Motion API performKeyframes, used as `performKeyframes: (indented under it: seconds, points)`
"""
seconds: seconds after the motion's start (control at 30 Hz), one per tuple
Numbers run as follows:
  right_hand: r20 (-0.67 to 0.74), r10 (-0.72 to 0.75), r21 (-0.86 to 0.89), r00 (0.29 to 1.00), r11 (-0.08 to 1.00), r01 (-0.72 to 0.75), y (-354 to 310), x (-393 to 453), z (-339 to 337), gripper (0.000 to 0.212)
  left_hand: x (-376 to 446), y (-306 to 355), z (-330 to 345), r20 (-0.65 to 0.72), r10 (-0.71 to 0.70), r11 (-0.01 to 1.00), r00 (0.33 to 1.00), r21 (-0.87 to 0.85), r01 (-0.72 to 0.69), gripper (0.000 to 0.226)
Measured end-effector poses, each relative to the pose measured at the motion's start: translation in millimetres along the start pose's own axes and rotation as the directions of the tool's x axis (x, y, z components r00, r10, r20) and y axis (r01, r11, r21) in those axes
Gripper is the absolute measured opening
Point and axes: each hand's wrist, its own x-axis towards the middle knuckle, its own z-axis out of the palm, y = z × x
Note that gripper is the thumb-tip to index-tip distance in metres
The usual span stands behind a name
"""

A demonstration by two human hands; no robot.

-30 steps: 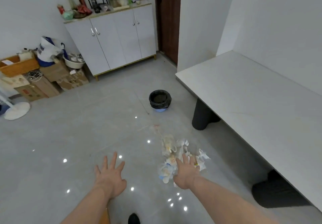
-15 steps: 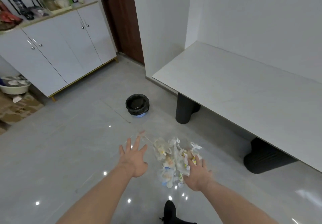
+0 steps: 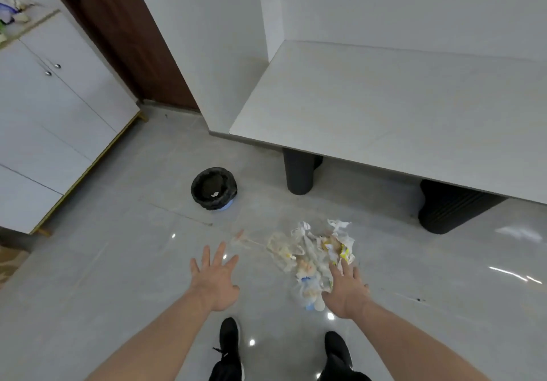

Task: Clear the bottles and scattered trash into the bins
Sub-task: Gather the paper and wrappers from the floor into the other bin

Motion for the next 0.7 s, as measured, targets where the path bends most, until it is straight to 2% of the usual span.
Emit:
performKeyframes:
  seconds: [0.13, 0.27, 0.37, 0.5, 0.63, 0.7]
  points:
    - [-0.071, 0.143, 0.158, 0.987, 0.979, -0.13, -15.5, 39.7, 39.2, 0.076, 86.3, -22.6, 3.0, -0.033, 0.183, 0.982, 0.983, 0.059, -0.18, 0.079]
    - [-0.07, 0.225, 0.25, 0.972, 0.947, -0.201, -22.9, 107.6, 95.8, 0.076, 186.6, -28.4, 47.9, -0.048, 0.302, 0.951, 0.952, 0.088, -0.297, 0.077]
    - [-0.083, 0.242, 0.322, 0.967, 0.925, -0.204, -22.0, 171.7, 145.3, 0.078, 264.3, -28.4, 102.5, -0.04, 0.333, 0.937, 0.942, 0.125, -0.326, 0.076]
    - [-0.141, 0.24, 0.341, 0.961, 0.923, -0.18, 0.5, 285.1, 220.0, 0.076, 381.8, -10.9, 195.4, -0.098, 0.408, 0.907, 0.908, 0.16, -0.39, 0.077]
    - [-0.194, 0.264, 0.33, 0.945, 0.924, -0.191, 40.2, 375.7, 278.9, 0.072, 472.2, 14.2, 278.1, -0.18, 0.501, 0.86, 0.847, 0.215, -0.463, 0.083]
    - [-0.232, 0.273, 0.312, 0.934, 0.93, -0.194, 61.9, 417.9, 302.2, 0.07, 516.5, 30.4, 313.4, -0.218, 0.576, 0.813, 0.788, 0.255, -0.524, 0.089]
